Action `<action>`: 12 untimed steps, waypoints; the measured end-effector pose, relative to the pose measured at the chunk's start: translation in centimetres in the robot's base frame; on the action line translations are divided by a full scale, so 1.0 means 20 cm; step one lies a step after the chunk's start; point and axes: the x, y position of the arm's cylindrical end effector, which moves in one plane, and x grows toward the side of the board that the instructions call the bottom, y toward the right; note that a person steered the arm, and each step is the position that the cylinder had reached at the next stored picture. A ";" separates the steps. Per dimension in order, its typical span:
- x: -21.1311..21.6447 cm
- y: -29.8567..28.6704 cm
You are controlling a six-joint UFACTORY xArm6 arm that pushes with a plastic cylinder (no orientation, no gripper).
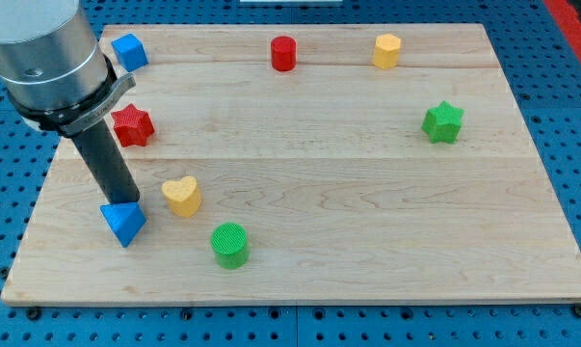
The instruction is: Slide the yellow heart to the bottom right
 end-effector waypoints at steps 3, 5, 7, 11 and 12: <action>0.20 0.00; -0.05 0.08; 0.05 0.81; 0.26 1.49; 0.29 1.48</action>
